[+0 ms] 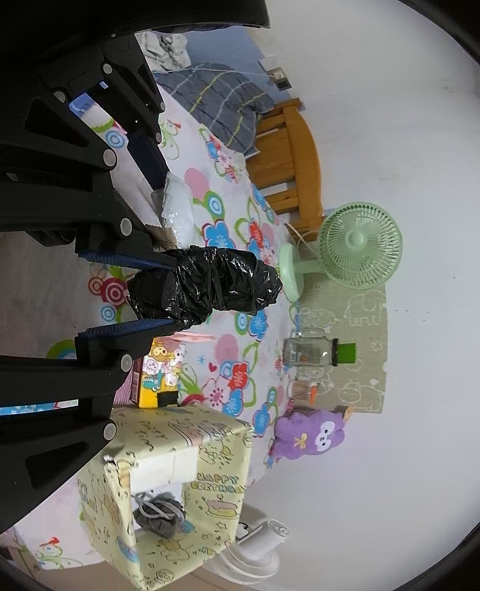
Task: Organize soft objects
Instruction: 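Grasp the white rolled cloth with the left tool, then lift the black bag with the right tool while the left tool lifts the white roll, then lower the black bag and white roll into the gift box and open both tools, then withdraw both open tools up out of the gift box, then move both tools back over the table toward the tissue packs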
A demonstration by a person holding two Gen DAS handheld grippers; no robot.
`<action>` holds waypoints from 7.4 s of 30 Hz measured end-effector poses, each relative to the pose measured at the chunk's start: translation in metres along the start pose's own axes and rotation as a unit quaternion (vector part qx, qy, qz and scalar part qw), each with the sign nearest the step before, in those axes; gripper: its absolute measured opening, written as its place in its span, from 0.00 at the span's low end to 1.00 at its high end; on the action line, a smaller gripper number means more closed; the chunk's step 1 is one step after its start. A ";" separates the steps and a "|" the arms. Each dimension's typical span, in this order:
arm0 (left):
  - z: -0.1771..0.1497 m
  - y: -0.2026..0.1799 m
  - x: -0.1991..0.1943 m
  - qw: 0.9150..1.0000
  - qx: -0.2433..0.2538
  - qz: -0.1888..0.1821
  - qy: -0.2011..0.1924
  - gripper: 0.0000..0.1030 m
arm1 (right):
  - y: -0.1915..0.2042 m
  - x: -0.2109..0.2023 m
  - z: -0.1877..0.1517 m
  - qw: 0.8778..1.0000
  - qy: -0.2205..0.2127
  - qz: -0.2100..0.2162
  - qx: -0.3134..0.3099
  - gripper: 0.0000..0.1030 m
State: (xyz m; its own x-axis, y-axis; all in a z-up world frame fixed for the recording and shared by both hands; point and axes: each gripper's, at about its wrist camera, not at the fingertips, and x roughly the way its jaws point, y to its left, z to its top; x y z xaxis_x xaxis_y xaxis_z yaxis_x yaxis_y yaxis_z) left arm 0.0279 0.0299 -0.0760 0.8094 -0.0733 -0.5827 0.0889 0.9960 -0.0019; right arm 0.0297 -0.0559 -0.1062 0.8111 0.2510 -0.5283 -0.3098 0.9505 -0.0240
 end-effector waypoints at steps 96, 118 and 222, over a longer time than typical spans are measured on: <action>0.077 -0.177 0.073 0.990 0.087 -0.107 0.038 0.71 | -0.204 -0.012 0.026 0.986 0.009 -0.107 0.128 0.28; 0.076 -0.180 0.067 0.989 0.092 -0.112 0.041 0.98 | -0.209 -0.011 0.025 0.982 0.025 -0.126 0.139 0.75; 0.009 0.014 0.038 1.000 0.007 0.014 0.026 1.00 | -0.015 0.032 0.001 0.991 -0.008 -0.106 0.081 0.90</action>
State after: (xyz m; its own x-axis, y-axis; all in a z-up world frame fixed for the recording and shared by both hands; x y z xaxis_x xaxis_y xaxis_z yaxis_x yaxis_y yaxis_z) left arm 0.0653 0.0409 -0.0910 0.7808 -0.0425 -0.6233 0.0750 0.9968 0.0260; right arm 0.0607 -0.0619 -0.1218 0.8574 0.0447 -0.5127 -0.0492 0.9988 0.0048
